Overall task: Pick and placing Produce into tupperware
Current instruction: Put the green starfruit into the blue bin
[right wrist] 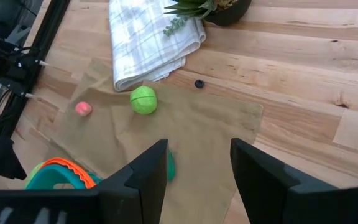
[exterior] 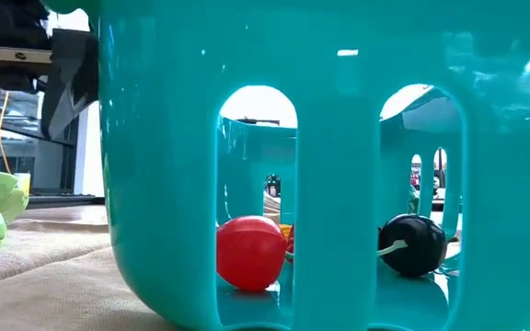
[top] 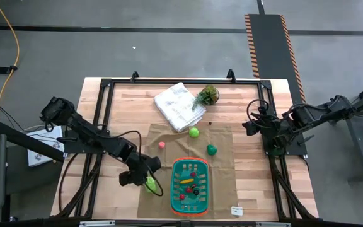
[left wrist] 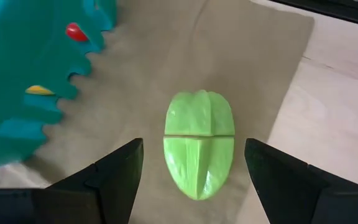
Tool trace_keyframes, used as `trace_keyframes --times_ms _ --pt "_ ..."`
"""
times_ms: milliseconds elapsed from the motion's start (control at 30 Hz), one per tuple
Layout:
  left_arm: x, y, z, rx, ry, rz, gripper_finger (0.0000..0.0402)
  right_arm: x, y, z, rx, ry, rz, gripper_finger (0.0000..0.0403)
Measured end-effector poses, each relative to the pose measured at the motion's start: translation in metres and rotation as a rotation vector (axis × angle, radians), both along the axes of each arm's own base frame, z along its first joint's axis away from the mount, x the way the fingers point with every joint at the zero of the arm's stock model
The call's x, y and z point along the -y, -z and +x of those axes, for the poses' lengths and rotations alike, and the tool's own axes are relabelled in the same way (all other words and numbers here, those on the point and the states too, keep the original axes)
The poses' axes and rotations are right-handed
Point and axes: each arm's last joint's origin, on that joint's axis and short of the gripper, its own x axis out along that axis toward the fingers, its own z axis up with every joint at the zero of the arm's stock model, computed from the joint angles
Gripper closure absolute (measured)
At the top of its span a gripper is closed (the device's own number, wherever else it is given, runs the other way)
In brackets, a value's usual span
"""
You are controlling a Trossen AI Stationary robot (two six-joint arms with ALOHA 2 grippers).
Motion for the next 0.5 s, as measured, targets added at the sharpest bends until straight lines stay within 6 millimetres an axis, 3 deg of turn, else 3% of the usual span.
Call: trace_keyframes --times_ms 500 --pt "0.002 0.011 0.005 -0.044 -0.035 -0.022 0.0124 0.000 0.000 0.000 0.006 0.006 0.004 0.0237"
